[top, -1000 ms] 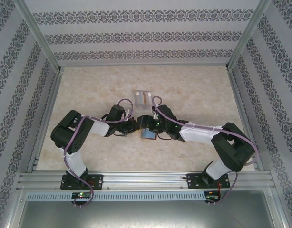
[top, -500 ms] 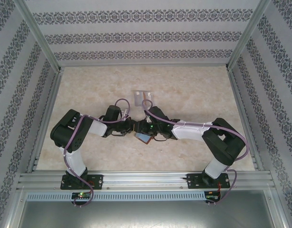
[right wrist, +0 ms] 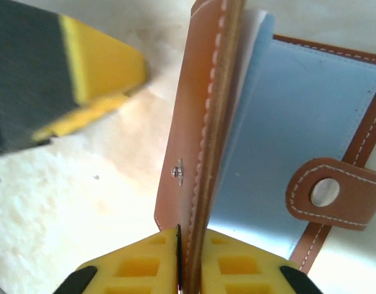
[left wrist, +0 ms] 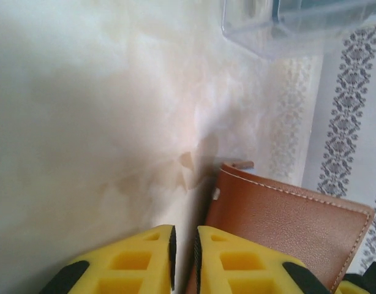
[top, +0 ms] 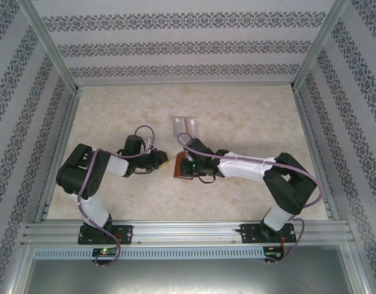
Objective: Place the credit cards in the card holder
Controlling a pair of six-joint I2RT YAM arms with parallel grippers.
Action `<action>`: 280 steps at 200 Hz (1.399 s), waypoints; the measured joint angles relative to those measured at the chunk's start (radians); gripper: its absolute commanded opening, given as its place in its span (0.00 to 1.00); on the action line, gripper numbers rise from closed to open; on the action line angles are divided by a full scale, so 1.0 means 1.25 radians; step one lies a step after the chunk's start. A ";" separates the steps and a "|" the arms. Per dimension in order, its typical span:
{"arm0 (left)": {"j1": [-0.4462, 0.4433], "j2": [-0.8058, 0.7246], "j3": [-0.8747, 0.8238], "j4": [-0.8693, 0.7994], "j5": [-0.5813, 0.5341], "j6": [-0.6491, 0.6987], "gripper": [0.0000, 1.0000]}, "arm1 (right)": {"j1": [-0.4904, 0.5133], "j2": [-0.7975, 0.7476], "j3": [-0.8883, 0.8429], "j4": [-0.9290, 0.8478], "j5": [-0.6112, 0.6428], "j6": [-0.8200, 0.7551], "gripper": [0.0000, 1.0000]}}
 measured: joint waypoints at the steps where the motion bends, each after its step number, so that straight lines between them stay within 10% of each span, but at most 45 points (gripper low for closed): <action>1: 0.000 -0.002 0.000 -0.002 -0.001 0.001 0.21 | 0.000 -0.002 0.000 -0.003 0.001 -0.001 0.11; 55: 0.004 -0.162 0.012 -0.148 -0.061 0.081 0.22 | 0.000 -0.120 0.025 -0.280 0.096 -0.105 0.07; 133: 0.037 -0.163 -0.020 -0.177 -0.069 0.094 0.29 | 0.028 0.056 0.261 -0.657 0.241 -0.215 0.17; 280: 0.065 -0.070 -0.052 -0.068 0.006 0.063 0.29 | 0.134 0.251 0.451 -0.645 0.225 -0.186 0.64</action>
